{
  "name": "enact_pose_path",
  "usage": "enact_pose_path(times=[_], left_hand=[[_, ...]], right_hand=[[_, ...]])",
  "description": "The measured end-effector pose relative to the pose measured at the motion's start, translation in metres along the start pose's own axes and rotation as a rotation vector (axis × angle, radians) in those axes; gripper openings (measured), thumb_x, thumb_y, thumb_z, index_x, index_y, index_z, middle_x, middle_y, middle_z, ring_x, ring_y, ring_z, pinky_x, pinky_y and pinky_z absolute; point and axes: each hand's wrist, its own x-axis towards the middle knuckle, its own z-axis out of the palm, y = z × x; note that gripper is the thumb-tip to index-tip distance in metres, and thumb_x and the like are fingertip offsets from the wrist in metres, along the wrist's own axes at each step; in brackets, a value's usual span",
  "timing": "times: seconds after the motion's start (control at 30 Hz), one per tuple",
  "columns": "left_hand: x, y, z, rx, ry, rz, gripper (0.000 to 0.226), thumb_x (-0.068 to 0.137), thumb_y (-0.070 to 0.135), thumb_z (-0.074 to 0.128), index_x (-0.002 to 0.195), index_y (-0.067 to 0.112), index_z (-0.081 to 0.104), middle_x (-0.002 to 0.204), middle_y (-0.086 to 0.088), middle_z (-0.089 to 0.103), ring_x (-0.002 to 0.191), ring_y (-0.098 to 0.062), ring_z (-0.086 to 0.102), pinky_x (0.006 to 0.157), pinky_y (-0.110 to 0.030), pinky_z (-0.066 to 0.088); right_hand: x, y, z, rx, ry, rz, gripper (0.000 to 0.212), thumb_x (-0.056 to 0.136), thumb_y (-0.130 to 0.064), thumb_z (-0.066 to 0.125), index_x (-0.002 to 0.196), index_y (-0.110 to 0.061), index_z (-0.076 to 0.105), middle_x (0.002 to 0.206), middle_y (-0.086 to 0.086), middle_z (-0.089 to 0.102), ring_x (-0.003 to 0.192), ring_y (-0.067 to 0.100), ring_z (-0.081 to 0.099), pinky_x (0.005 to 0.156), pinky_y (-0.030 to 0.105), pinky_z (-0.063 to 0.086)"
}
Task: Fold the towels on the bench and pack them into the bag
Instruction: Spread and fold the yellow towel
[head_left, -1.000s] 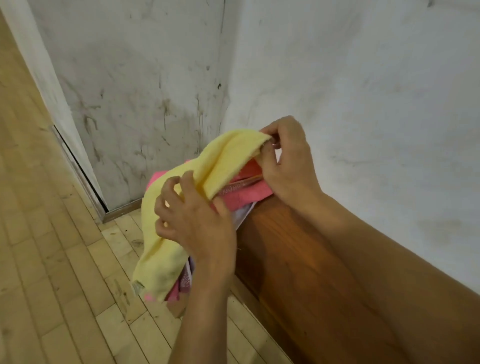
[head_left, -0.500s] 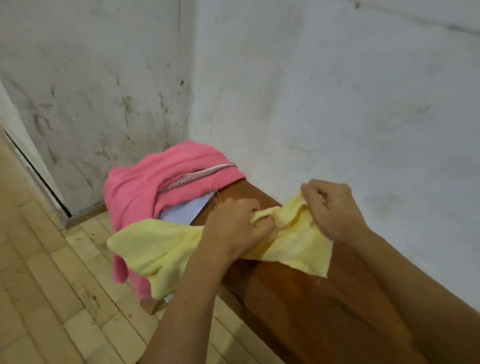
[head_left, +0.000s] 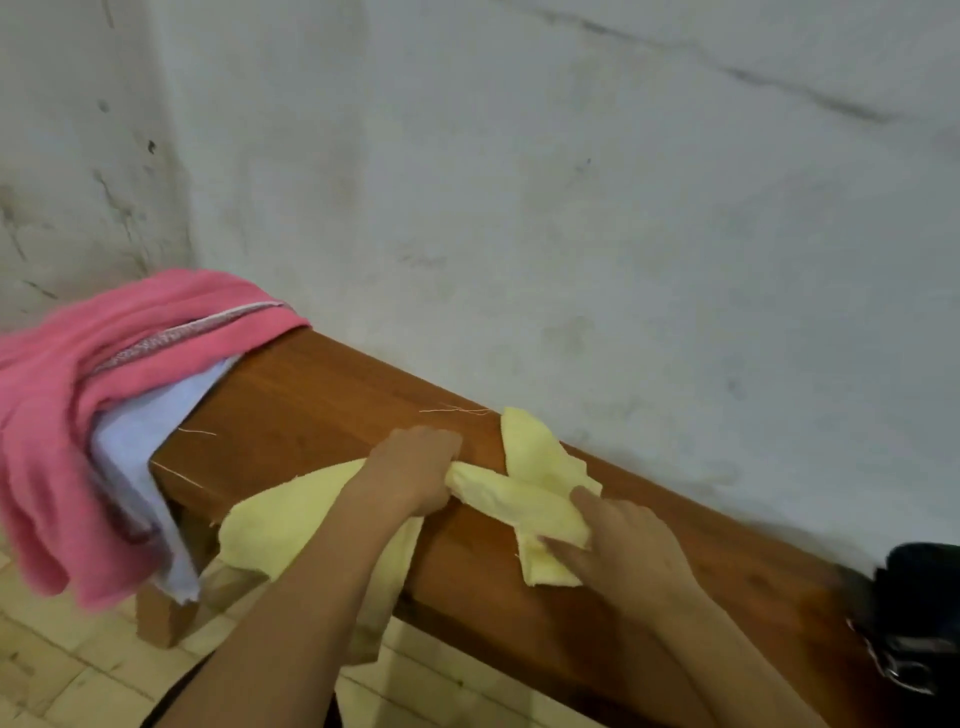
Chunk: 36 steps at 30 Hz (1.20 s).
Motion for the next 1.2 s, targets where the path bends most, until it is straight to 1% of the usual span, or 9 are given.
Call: enact_pose_path(times=[0.1,0.27,0.4,0.47,0.53,0.7,0.9,1.07,1.2], left_hand=[[0.007,0.034,0.008,0.047,0.061,0.042,0.02,0.086,0.008,0.06,0.093,0.023,0.049,0.102,0.0,0.055,0.097,-0.022,0.058,0.08,-0.033,0.05],[0.016,0.078,0.023,0.036,0.139,0.109,0.018,0.088,0.002,0.057,0.099,0.016,0.059,0.104,-0.003,0.063,0.093,-0.022,0.062,0.076,-0.031,0.05],[0.02,0.086,0.026,0.05,-0.03,0.116,0.044,0.089,0.002,0.057,0.127,0.024,0.059,0.125,-0.004,0.06,0.109,-0.021,0.06,0.089,-0.03,0.051],[0.014,0.089,0.029,0.053,-0.111,0.084,0.06,0.09,0.005,0.058,0.143,0.03,0.045,0.144,-0.001,0.047,0.128,-0.022,0.05,0.103,-0.032,0.045],[0.004,0.087,0.036,0.145,-0.087,0.079,0.062,0.093,0.014,0.055,0.149,0.031,0.035,0.155,0.002,0.034,0.141,-0.02,0.035,0.112,-0.035,0.036],[-0.022,0.091,0.051,0.335,0.148,-0.105,0.054,0.093,0.048,0.053,0.14,0.026,0.037,0.139,-0.004,0.041,0.129,-0.026,0.038,0.098,-0.041,0.046],[-0.015,0.075,0.036,0.179,-0.3,-0.216,0.138,0.04,0.105,0.024,0.156,0.035,0.002,0.165,-0.012,-0.003,0.148,-0.046,-0.001,0.118,-0.061,0.014],[-0.001,0.055,0.021,-0.286,-0.27,-0.126,0.103,0.066,0.097,0.005,0.154,0.044,0.013,0.164,0.003,-0.013,0.148,-0.028,-0.023,0.119,-0.056,-0.008],[0.017,0.028,0.023,-0.481,-0.105,-0.123,0.068,0.092,0.071,0.022,0.152,0.039,0.024,0.165,0.008,0.001,0.151,-0.019,-0.012,0.122,-0.047,-0.005]], right_hand=[[-0.025,0.014,-0.002,-0.036,0.109,0.114,0.022,0.098,-0.039,0.054,0.117,-0.028,0.049,0.121,-0.008,0.059,0.097,0.015,0.062,0.063,0.022,0.035],[-0.051,0.044,0.014,0.02,0.302,0.301,0.032,0.082,-0.021,0.078,0.111,-0.021,0.065,0.119,-0.002,0.061,0.106,0.017,0.061,0.063,0.023,0.052],[-0.063,0.066,0.042,0.085,0.327,0.281,0.05,0.052,0.0,0.09,0.094,-0.017,0.068,0.101,0.0,0.062,0.089,0.02,0.062,0.045,0.026,0.053],[-0.067,0.073,0.05,0.169,0.327,0.278,0.046,0.065,0.002,0.08,0.103,-0.018,0.065,0.11,-0.003,0.059,0.099,0.018,0.057,0.057,0.027,0.056],[-0.064,0.077,0.053,0.217,0.321,0.283,0.042,0.083,-0.004,0.061,0.12,-0.023,0.055,0.124,-0.008,0.051,0.109,0.014,0.05,0.074,0.025,0.053],[-0.057,0.075,0.045,0.37,0.301,0.292,0.041,0.097,-0.038,0.048,0.137,-0.034,0.041,0.126,-0.012,0.056,0.098,0.014,0.062,0.074,0.026,0.051],[-0.051,0.065,0.041,0.309,0.281,0.247,0.057,0.095,-0.066,0.033,0.141,-0.036,0.047,0.125,-0.012,0.063,0.102,0.011,0.064,0.074,0.026,0.047],[-0.049,0.048,0.032,0.248,0.111,0.213,0.093,0.075,-0.093,0.017,0.148,-0.037,0.031,0.14,-0.005,0.052,0.109,0.02,0.062,0.084,0.035,0.048],[-0.046,0.039,0.027,0.222,-0.076,0.238,0.118,0.053,-0.103,0.002,0.153,-0.042,0.015,0.165,0.002,0.011,0.131,0.029,0.049,0.102,0.044,0.043]])
